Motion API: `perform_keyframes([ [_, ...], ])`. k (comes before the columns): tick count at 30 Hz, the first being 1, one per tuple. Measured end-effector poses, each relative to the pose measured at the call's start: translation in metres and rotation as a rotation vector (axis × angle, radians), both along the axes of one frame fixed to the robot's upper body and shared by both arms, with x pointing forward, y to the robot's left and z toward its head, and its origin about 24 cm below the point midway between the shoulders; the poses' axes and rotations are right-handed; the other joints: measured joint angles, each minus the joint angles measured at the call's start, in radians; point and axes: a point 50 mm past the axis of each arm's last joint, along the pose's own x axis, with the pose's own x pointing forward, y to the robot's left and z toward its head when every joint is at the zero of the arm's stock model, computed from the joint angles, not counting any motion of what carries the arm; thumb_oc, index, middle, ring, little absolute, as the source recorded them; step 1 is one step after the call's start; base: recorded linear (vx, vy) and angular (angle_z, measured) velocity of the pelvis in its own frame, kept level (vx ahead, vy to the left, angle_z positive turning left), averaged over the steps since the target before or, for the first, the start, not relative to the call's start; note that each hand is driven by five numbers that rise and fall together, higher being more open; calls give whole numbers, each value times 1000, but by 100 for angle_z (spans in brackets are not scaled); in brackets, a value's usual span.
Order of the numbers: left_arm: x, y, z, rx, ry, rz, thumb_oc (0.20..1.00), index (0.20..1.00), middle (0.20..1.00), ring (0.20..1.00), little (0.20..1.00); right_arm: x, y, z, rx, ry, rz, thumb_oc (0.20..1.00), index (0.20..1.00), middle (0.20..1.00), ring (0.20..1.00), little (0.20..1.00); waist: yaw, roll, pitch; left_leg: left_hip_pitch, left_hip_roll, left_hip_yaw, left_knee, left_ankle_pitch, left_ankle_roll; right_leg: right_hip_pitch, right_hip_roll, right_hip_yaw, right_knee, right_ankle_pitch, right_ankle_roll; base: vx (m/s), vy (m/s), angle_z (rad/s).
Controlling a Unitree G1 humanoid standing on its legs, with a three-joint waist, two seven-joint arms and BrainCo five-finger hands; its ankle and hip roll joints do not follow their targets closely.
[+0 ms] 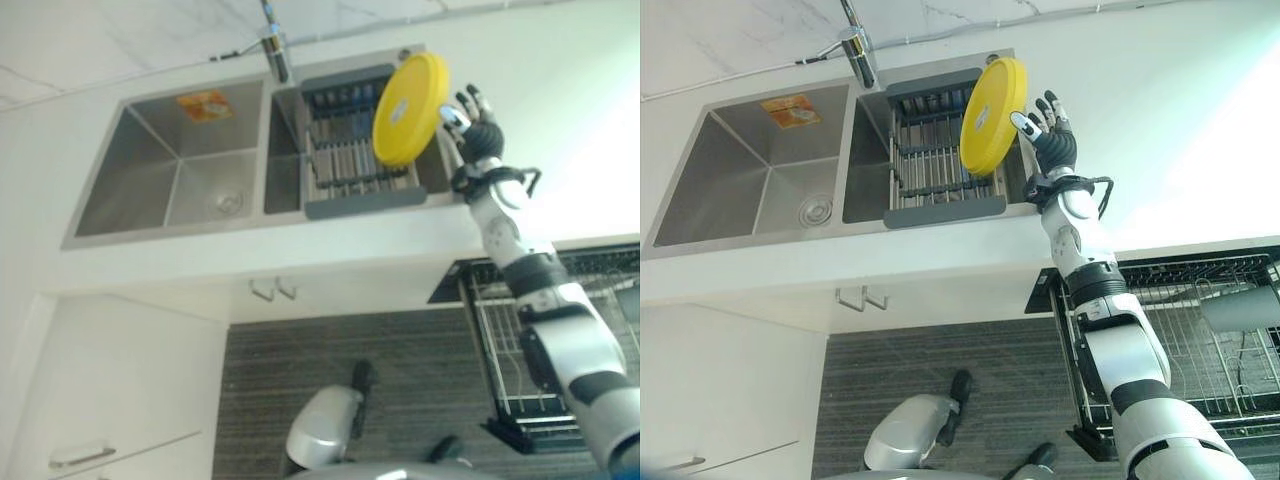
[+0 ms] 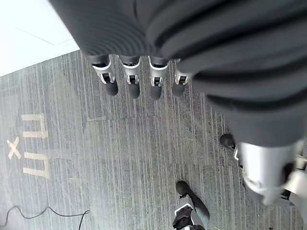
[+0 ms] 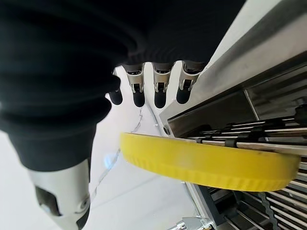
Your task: Place the dishes in the dishwasher.
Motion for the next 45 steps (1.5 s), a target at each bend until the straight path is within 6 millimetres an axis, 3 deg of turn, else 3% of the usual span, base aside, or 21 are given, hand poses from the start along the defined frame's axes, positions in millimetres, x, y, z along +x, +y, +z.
perform_keyframes([
  [5,1,-1,0,-5,-5,15,1000,1000,1000,1000,1000,0,1,1,0,-4,3,1000,1000,1000,1000,1000,0,6,25,0,0,0,0,0,0,-1,-1,1,2,-1,1,0,0,0],
  [24,12,-5,0,-19,-29,21,1000,1000,1000,1000,1000,2,3,1,0,1,14,1000,1000,1000,1000,1000,22,6,25,-1,-8,-10,2,0,0,2,-9,-13,16,-7,-8,11,9,2],
  [29,15,-7,0,-25,-32,-9,1000,1000,1000,1000,1000,3,11,-1,-18,17,31,1000,1000,1000,1000,1000,28,6,36,-14,-9,-22,10,1,0,-2,-9,-20,21,-15,-11,7,10,7],
  [45,28,-8,0,-33,-55,-18,1000,1000,1000,1000,1000,11,8,2,-7,58,-36,1000,1000,1000,1000,1000,29,18,56,-19,-9,-29,21,0,0,-5,-11,-20,37,-28,-17,0,2,1],
])
